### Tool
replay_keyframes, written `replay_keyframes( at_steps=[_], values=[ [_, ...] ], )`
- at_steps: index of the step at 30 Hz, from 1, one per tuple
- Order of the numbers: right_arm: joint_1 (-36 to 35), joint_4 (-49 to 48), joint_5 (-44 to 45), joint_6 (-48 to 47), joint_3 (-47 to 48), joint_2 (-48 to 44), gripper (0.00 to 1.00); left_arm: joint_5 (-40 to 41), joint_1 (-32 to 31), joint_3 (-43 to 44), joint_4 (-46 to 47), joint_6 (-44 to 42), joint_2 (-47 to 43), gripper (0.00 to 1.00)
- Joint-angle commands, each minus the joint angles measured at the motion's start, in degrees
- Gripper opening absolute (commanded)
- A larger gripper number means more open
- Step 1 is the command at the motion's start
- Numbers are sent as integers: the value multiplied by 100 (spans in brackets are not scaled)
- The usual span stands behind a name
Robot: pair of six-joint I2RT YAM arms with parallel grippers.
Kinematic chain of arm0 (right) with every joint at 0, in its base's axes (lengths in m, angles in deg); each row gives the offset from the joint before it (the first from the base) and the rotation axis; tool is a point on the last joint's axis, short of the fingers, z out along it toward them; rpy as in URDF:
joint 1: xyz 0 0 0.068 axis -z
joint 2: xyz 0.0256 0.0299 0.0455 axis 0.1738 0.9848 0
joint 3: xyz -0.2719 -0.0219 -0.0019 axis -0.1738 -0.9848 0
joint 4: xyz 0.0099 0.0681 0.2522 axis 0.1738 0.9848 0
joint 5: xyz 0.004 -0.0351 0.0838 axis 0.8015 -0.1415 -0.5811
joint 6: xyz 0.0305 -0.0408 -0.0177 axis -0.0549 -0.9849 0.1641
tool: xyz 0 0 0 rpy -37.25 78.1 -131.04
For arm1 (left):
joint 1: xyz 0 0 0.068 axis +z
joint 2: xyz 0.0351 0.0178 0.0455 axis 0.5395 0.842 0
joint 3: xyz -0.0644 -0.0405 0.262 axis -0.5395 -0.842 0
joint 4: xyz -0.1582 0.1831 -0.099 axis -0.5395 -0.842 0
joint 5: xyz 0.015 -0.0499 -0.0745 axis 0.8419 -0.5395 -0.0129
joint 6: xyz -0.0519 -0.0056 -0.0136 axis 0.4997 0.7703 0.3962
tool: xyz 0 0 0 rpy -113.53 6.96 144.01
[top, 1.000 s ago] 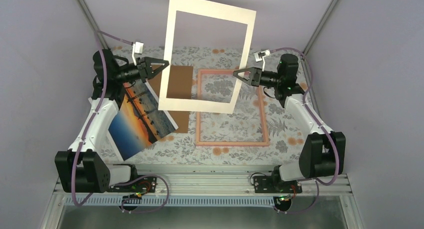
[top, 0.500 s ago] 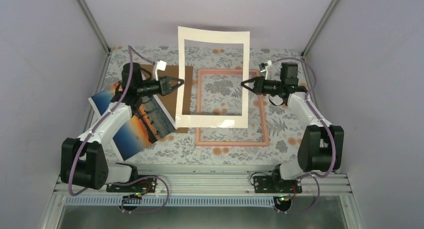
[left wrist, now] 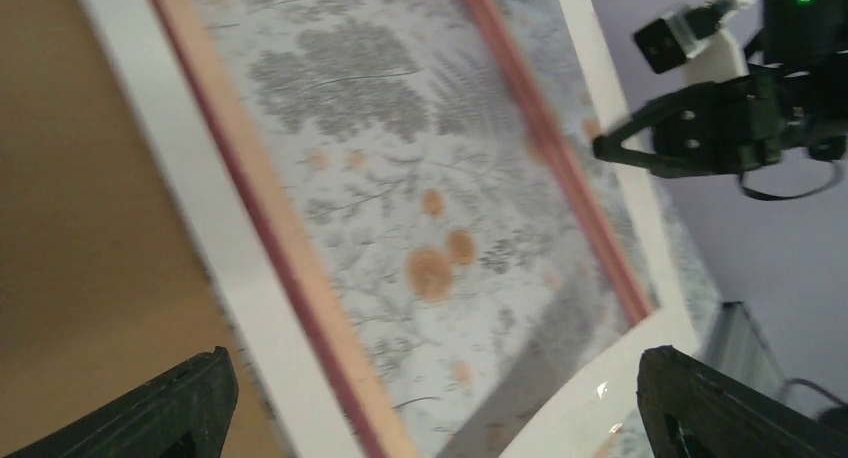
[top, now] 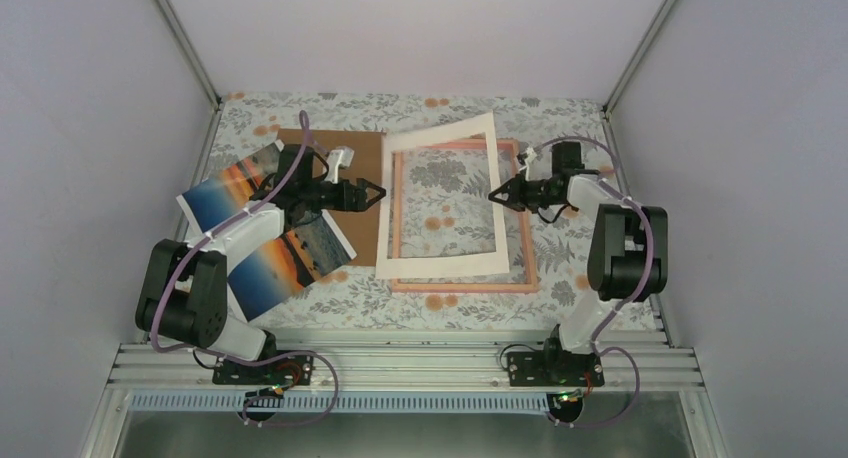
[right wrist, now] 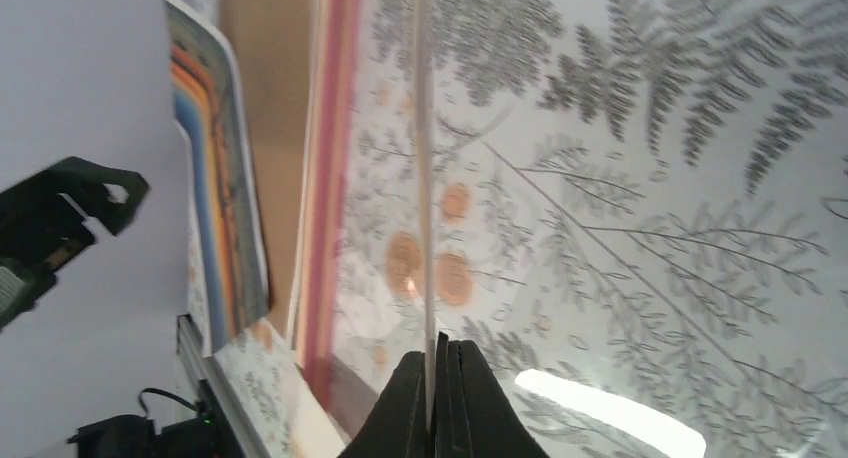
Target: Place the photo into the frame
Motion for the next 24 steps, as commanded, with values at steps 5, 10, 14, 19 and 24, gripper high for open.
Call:
replay_keyframes(
  at_steps=[5,10,14,19,24],
  values=[
    [79,458,764,-684,307,618,4,1236,218,290,-748,-859,-153,100],
    [160,801,940,-973,485,685,4,1039,236,253,-651,-807,-153,100],
    [279,1037,1093,-1191,614,678,4,967,231,262,-612,-782,-93,100],
    [429,1159,1261,-1333,644,656,4,917,232,289,-606,-746,-18,100],
    [511,1203,1343,-1410,658,679,4,883,236,262,-563,-722,-10,100]
  ],
)
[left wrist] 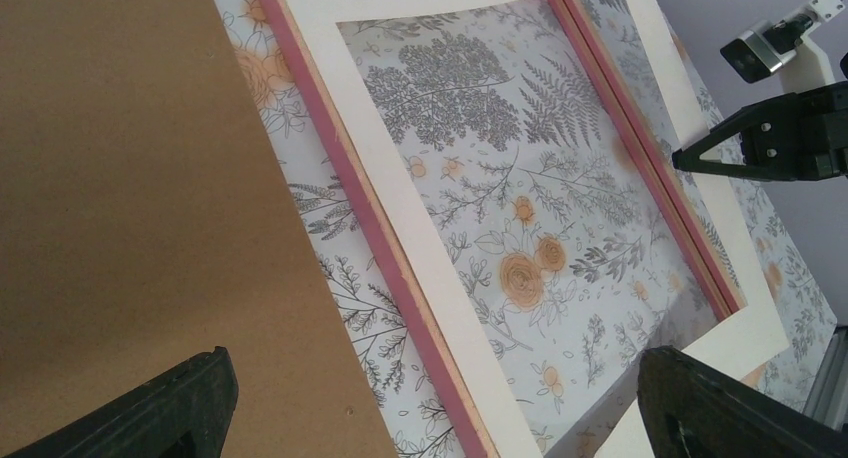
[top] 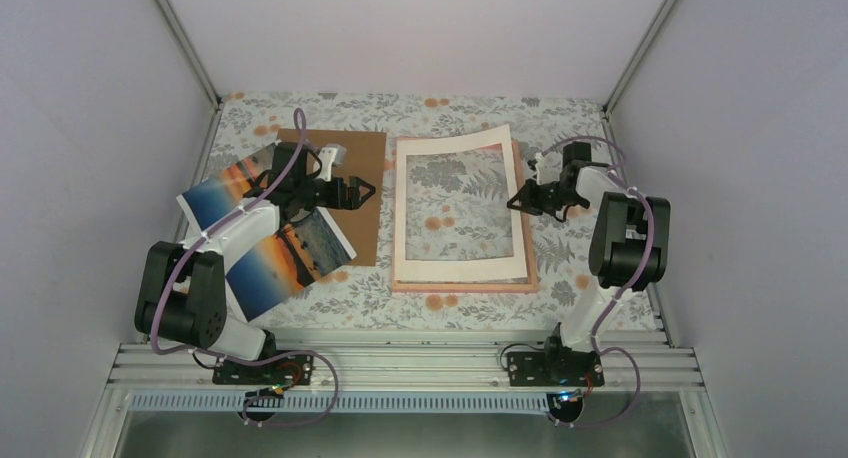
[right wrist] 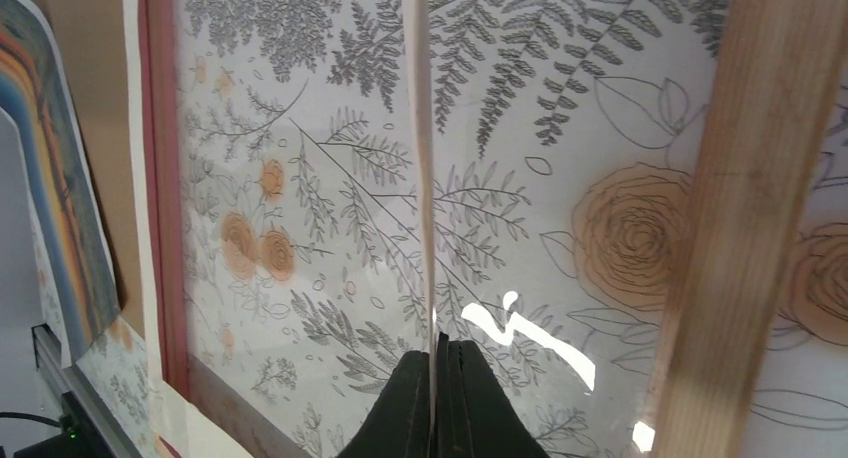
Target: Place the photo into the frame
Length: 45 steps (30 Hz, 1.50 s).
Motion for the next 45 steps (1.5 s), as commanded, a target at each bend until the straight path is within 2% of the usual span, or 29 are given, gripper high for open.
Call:
replay_keyframes(
  at_steps=[1,24,35,45],
  values=[
    [93,126,153,-245,127,40,4,-80,7,106,68,-14,36,100],
    [174,-3,462,-136,40,-61,4,-94,7,146,62,22,155,100],
    [159,-36,145,-28,-199,-47,4,-106,11,194,44,31,285,100],
    [116,330,-235,-173,0,11,4,-124,6,183,57,44,319,100]
  ],
)
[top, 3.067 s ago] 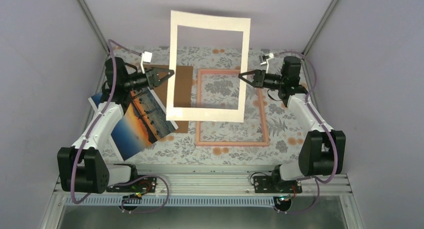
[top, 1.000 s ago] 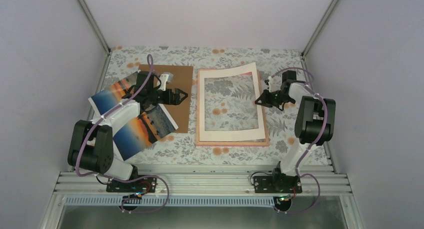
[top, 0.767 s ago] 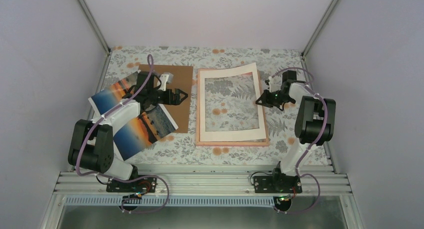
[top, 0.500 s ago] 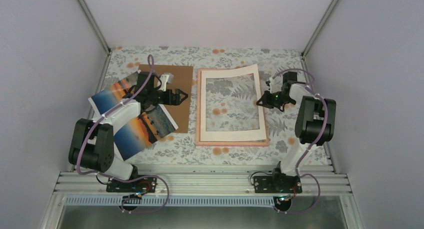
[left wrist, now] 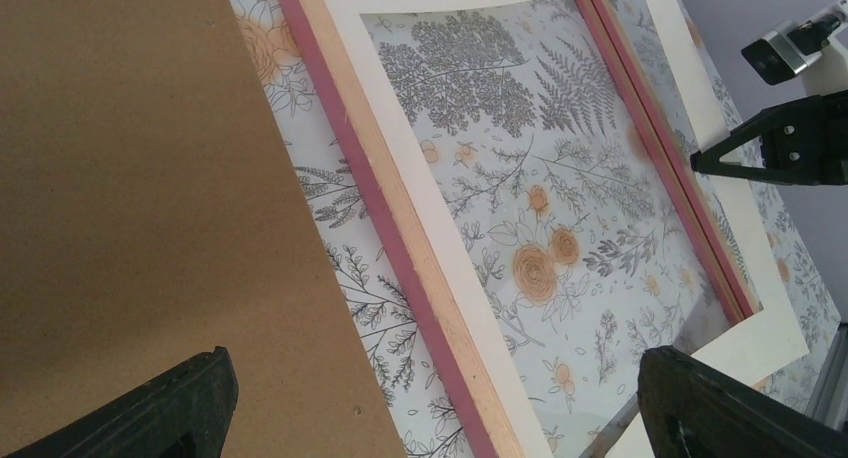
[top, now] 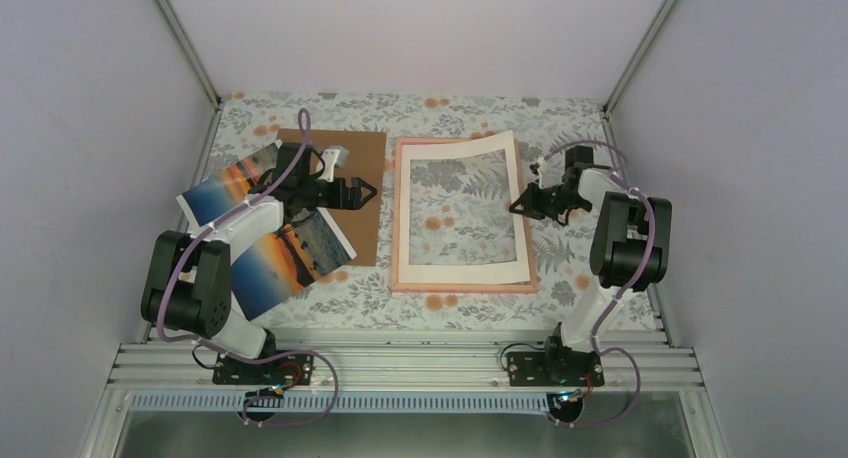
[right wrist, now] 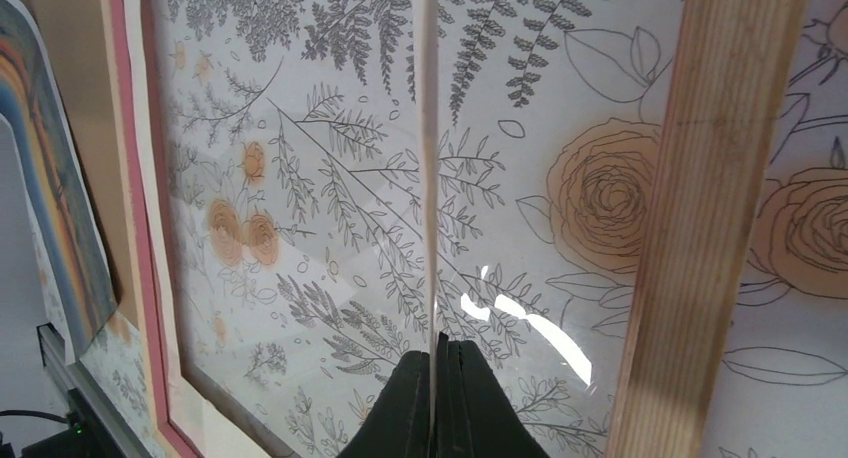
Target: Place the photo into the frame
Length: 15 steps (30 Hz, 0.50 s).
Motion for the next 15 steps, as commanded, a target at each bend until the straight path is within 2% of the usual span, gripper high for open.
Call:
replay_keyframes(
  at_steps=[1,4,7,10,12,15],
  values=[
    [-30,212,-308,-113,96,34,4,-88,18,92,69,32,5,100],
    [-54,160,-252,-93,77,106,4,-106,7,127,68,37,35,100],
    [-54,130,-102,-32,114,81,19,-98,7,144,29,29,28,100],
    [-54,81,114,38,107,-92,41,-73,11,118,38,20,-8,100],
    [-57,62,247,65,93,-205,48,-59,11,115,47,20,-31,100],
    [-59,27,443,98,49,-365,66,-14,9,143,16,5,-42,100]
  ],
)
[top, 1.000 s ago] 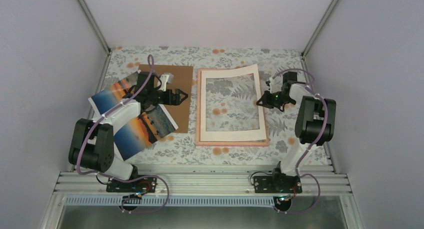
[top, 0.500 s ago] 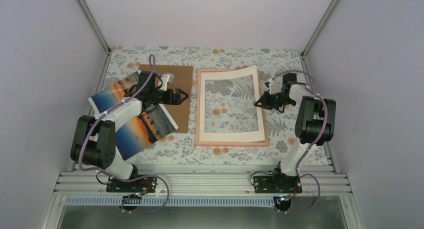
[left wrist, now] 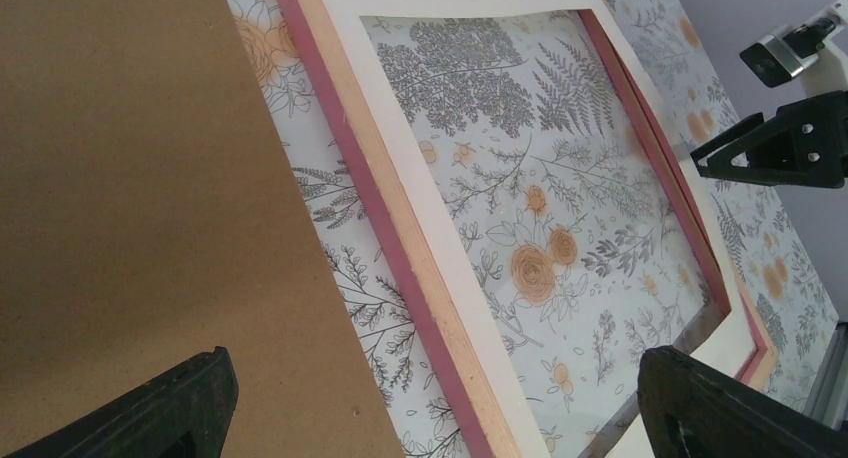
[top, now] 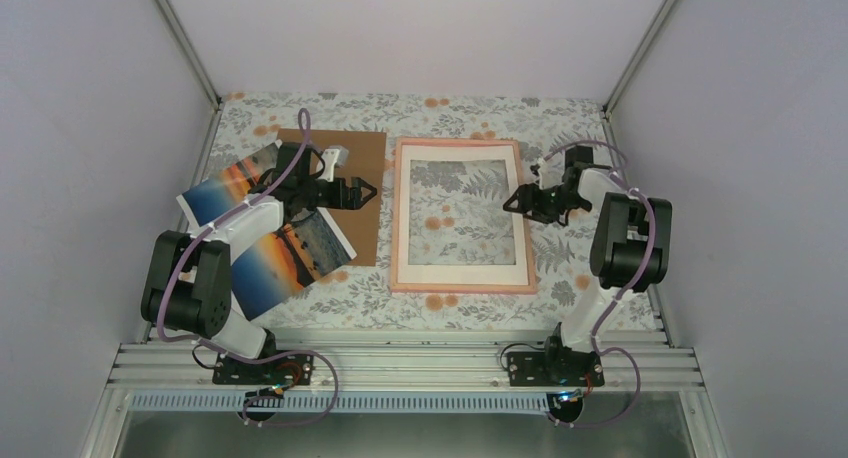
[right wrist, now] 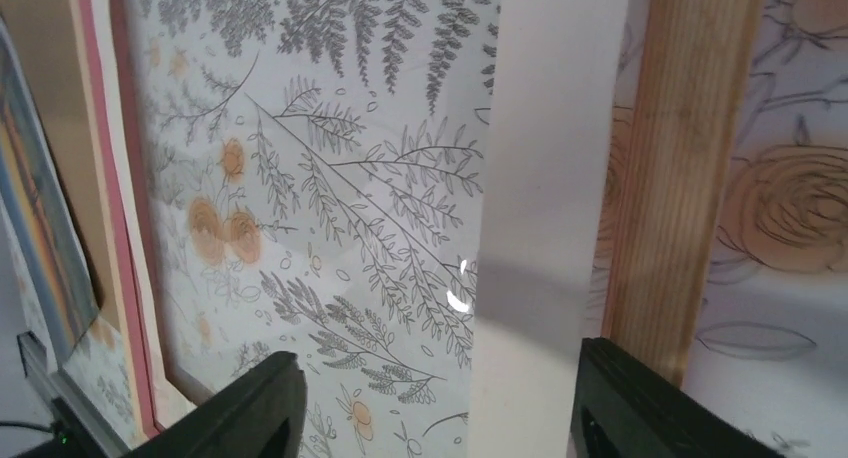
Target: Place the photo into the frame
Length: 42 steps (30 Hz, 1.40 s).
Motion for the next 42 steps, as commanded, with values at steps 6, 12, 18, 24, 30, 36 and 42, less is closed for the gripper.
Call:
replay_keyframes(
  at_steps=[6,12,18,24,30,36,42],
  values=[
    [-49,-96,862,96,-9,-743,84,215,10,230,-120,-121,-158,100],
    [-51,-76,747,-217,18,-969,90,596,7,391,-452,-584,-472,100],
    [-134,-16,-49,-750,172,-1483,100,1336,12,611,-1228,-1714,-894,100],
    [-381,-137,-477,-899,347,-1724,100,2080,149,449,-1985,-3035,-1199,100],
    [-601,-311,-1016,-974,194,-1817,100,1207,1392,590,-2494,-4984,-990,100],
    [-682,-458,-1280,-986,59,-1827,100,782,2595,2090,-3022,-6195,520,100],
    [-683,-667,-1396,-851,-241,-1933,100,726,3229,4146,-3571,-6792,2480,100]
  ],
)
